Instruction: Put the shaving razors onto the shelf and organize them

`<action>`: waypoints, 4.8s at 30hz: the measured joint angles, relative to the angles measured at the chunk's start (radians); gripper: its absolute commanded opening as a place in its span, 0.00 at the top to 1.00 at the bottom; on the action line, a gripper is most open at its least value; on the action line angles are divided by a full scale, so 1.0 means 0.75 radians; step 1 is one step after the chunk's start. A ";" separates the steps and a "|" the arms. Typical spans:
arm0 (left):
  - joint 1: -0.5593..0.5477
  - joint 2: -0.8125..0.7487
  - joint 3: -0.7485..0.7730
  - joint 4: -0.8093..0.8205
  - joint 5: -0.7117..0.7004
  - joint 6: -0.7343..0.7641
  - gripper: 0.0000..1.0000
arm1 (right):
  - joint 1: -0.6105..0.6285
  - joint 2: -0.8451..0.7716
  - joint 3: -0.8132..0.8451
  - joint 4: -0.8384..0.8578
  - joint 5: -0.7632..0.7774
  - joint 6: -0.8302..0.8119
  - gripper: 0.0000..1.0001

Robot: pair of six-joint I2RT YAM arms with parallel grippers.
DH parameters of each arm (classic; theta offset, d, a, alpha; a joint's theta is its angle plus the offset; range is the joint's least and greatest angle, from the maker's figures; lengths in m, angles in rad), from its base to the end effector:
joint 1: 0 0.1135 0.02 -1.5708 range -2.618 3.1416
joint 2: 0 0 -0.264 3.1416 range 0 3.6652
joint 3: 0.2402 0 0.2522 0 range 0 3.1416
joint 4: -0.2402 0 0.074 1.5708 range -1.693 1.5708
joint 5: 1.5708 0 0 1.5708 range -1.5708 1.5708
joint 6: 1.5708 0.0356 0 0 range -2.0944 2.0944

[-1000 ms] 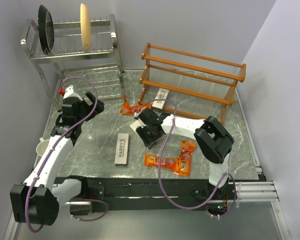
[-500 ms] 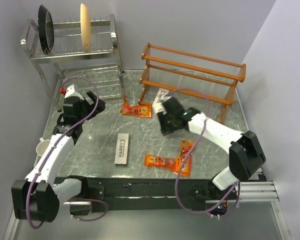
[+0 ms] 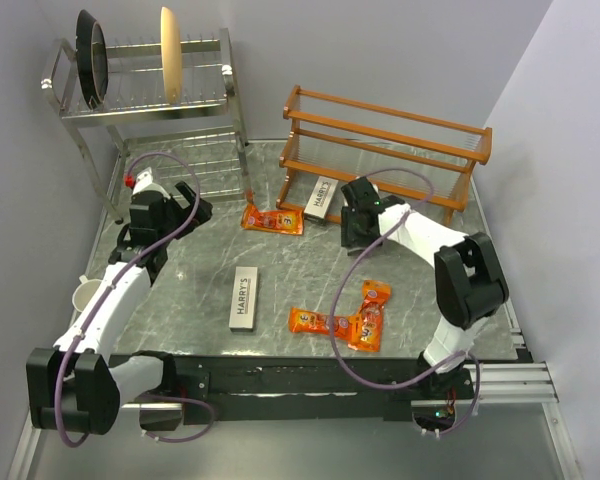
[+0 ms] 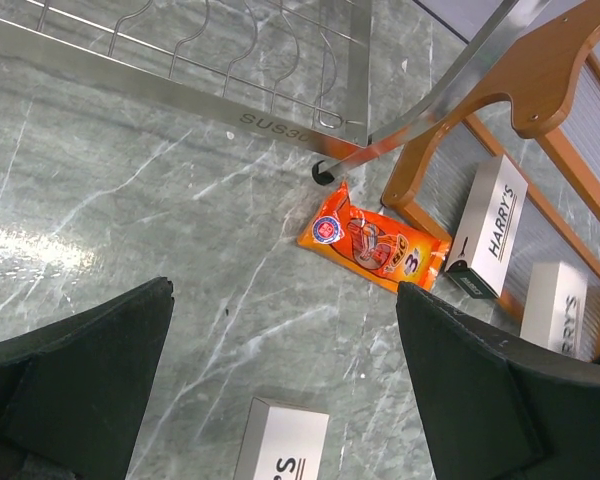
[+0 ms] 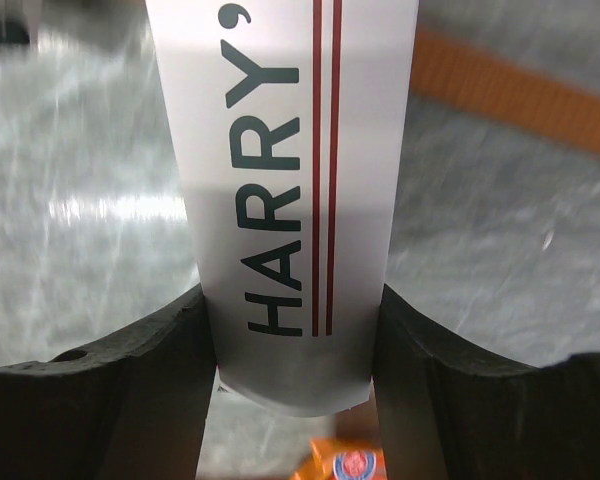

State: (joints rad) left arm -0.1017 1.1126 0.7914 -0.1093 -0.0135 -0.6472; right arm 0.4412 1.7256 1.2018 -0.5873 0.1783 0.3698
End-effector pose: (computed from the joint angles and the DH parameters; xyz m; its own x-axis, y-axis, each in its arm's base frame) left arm 0.2529 -0.0253 0.2841 -0.3851 -0.5667 -0.7284 -0.1791 0.8201 -0.5434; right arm 0.3203 0.1443 0.2061 -0.8818 -0.0230 -0.4711 -0.0326 0.9994 0.0122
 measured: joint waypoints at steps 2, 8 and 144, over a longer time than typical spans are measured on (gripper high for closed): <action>0.001 0.006 0.000 0.002 0.002 0.000 0.00 | -0.024 0.045 0.051 0.009 0.020 0.011 0.54; 0.003 0.045 0.003 0.001 0.017 0.000 0.01 | -0.104 0.156 0.139 0.034 0.065 0.034 0.53; -1.093 0.269 0.211 -0.541 -0.008 0.168 0.53 | -0.312 -0.434 0.207 -0.056 -0.078 -0.252 0.41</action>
State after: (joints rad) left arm -0.9211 1.3144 0.9497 -0.5148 -0.0193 -0.5213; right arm 0.2073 1.3998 1.3567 -0.6296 0.1196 0.1810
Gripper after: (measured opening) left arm 0.601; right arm 0.594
